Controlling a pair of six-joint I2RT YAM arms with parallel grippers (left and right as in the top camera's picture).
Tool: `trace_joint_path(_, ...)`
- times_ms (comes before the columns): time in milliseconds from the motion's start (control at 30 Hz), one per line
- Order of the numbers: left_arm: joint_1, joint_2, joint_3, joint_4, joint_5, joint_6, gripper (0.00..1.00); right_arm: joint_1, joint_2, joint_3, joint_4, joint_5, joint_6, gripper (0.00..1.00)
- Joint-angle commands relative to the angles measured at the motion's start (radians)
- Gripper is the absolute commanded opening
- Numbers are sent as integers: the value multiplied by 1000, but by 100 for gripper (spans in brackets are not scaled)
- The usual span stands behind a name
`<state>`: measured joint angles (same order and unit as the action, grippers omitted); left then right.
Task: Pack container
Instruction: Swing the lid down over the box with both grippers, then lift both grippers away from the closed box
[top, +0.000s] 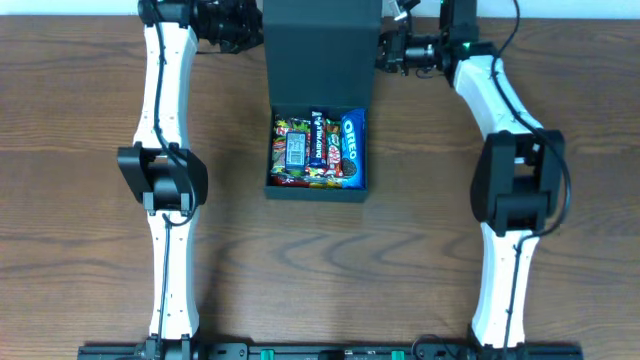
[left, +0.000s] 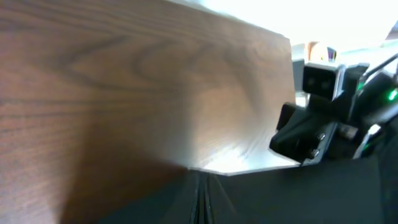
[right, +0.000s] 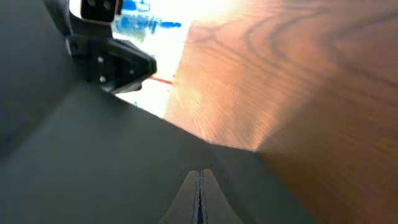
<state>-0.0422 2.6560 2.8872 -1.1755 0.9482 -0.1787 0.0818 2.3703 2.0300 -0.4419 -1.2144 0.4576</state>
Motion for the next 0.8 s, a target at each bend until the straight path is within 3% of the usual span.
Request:
trace_joint_path(0,-5,-3,105,-93,20,167,6,6,-128,25,-109,40,-190,2)
trace_joint_path(133,-5,-3,208,-258,10,271,6,19,-240,25,-415,257,-412,1)
trace_joint_path(267,-5,-14,256,-401,-40,370,6,38,-315,25,-591,372,-537,1)
trace_joint_path(400,-5,-39,255,-514,-126,444,6,47,-365,25,-698,506,-560,1)
trace_joint_path(767,-5,-196,255,-514,-311,425,6,50,-480,25,-793,663,-560,2)
